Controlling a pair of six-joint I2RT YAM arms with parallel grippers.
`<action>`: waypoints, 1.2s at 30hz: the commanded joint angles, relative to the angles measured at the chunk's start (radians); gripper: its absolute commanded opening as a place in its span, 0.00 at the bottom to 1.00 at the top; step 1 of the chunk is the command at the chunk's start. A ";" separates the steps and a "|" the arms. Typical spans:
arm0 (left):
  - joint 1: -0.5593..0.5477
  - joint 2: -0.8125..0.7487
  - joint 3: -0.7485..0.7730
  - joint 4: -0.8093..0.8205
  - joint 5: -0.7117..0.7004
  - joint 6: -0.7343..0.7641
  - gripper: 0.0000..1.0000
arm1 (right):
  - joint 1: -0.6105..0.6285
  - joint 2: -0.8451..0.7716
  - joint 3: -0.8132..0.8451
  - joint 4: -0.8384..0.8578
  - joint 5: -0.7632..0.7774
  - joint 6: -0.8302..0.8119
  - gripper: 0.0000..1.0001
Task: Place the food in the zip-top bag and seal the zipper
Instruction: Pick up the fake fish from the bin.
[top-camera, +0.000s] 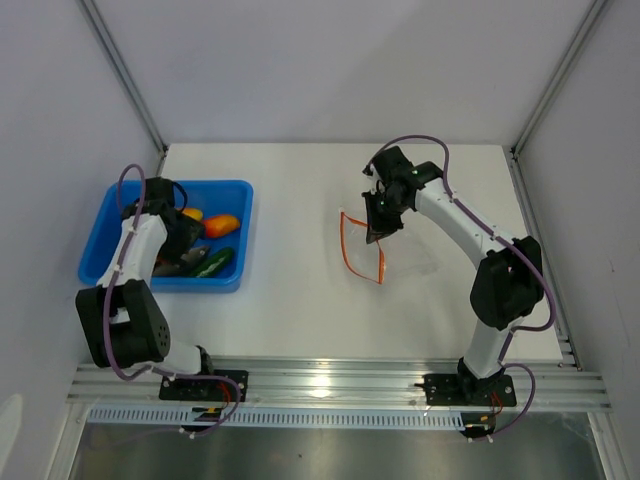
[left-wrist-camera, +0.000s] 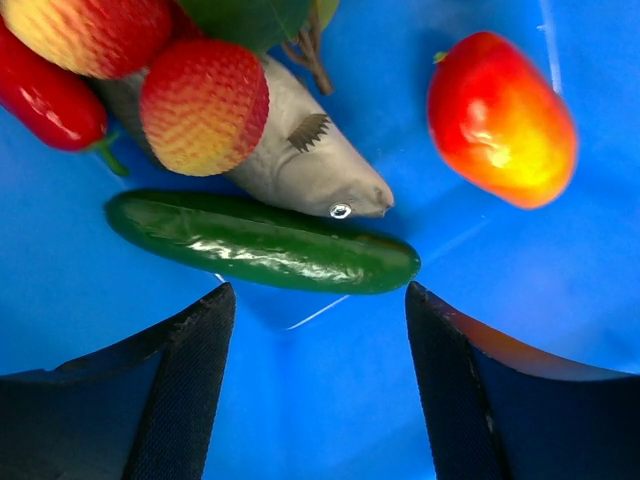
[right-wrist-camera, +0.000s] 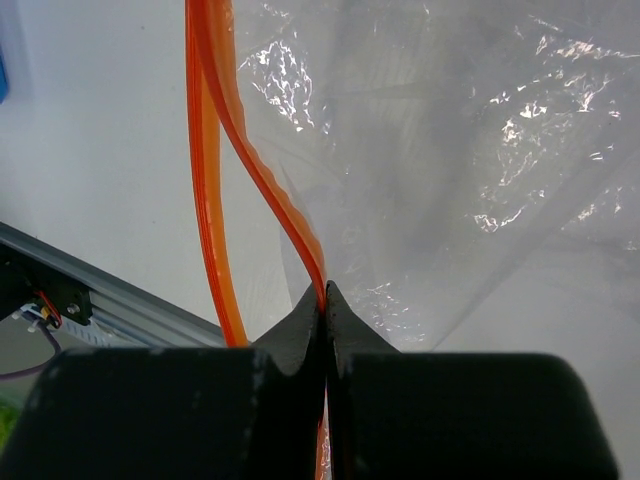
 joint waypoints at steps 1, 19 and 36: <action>-0.032 0.054 0.045 -0.011 -0.016 -0.116 0.73 | -0.006 -0.001 0.001 0.021 -0.026 -0.001 0.00; -0.026 0.256 0.156 -0.046 -0.087 -0.233 0.76 | -0.002 -0.031 -0.014 0.023 0.002 -0.012 0.00; -0.017 0.348 0.124 -0.078 -0.184 -0.322 0.72 | 0.015 -0.044 -0.016 0.029 0.038 -0.025 0.00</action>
